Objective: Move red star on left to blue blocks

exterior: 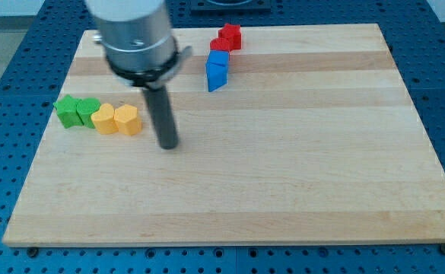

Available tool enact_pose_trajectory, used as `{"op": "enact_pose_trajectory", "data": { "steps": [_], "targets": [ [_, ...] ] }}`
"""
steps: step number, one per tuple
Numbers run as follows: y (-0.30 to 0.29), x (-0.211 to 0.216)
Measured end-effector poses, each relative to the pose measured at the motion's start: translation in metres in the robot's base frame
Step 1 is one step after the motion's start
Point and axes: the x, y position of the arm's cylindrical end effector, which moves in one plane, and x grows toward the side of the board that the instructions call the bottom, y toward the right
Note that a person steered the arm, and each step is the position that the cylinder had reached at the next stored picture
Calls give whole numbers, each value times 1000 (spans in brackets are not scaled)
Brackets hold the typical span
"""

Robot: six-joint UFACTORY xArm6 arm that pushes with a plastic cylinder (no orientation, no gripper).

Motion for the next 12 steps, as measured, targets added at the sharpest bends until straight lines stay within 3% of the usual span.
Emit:
{"op": "enact_pose_trajectory", "data": {
  "steps": [1,2,3,5,7,10,12],
  "targets": [
    [82,-23],
    [142,-91],
    [149,-161],
    [144,-253],
    [48,-270],
    [-45,-216],
    [-38,-274]
  ]
}}
